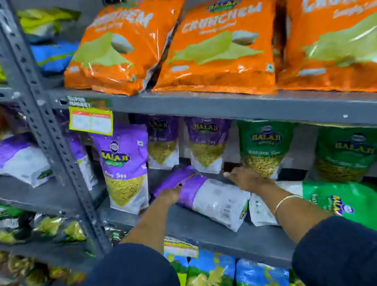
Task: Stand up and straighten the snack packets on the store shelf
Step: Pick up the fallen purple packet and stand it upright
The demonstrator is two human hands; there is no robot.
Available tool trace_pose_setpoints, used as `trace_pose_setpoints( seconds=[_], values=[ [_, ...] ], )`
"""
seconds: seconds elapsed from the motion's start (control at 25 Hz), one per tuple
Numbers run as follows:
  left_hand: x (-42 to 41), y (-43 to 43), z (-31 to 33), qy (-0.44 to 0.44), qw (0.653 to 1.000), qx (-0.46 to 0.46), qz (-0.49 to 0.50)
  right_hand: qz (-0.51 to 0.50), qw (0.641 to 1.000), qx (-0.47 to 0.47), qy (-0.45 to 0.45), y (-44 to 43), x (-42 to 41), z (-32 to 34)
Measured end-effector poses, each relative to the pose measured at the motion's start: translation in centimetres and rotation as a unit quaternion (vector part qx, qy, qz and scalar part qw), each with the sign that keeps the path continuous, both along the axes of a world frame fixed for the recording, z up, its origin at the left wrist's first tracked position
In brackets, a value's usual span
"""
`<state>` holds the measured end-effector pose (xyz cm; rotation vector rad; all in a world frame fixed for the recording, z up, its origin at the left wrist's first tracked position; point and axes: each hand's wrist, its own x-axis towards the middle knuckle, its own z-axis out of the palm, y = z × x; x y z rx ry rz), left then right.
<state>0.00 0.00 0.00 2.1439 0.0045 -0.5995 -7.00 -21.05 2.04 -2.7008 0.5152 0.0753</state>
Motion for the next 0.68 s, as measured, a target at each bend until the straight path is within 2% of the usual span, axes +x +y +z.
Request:
trace_pose_setpoints(
  seconds=[0.04, 0.12, 0.16, 0.24, 0.36, 0.44, 0.56, 0.68],
  values=[
    [0.9, -0.4, -0.8, 0.073, 0.997, -0.032, -0.014, -0.006, 1.000, 0.004, 0.014, -0.3, 0.9, -0.7],
    [2.5, -0.8, -2.3, 0.214, 0.963, -0.160, 0.021, -0.015, 0.998, 0.002, 0.056, -0.6, 2.6, -2.0],
    [3.0, -1.2, -2.9, 0.257, 0.941, -0.216, 0.036, -0.028, 0.996, 0.020, 0.088, -0.5, 3.2, -2.3],
    [4.5, -1.9, -4.2, 0.304, 0.913, -0.267, 0.058, -0.042, 0.987, 0.071, 0.135, -0.9, 5.1, -3.8],
    [5.6, -2.5, -5.5, 0.341, 0.873, -0.329, 0.114, -0.016, 0.981, 0.039, 0.191, -1.4, 6.3, -3.4],
    [5.9, -2.4, -6.1, 0.362, 0.857, -0.350, 0.107, -0.025, 0.977, 0.053, 0.206, -1.8, 6.6, -3.2],
    [5.9, -2.0, -6.2, 0.349, 0.865, -0.353, 0.071, -0.053, 0.959, 0.211, 0.180, -1.7, 6.6, -2.6],
    [6.0, -1.6, -4.4, 0.268, 0.898, -0.349, 0.030, -0.077, 0.918, 0.354, 0.160, -1.2, 6.0, -1.7]
  ],
)
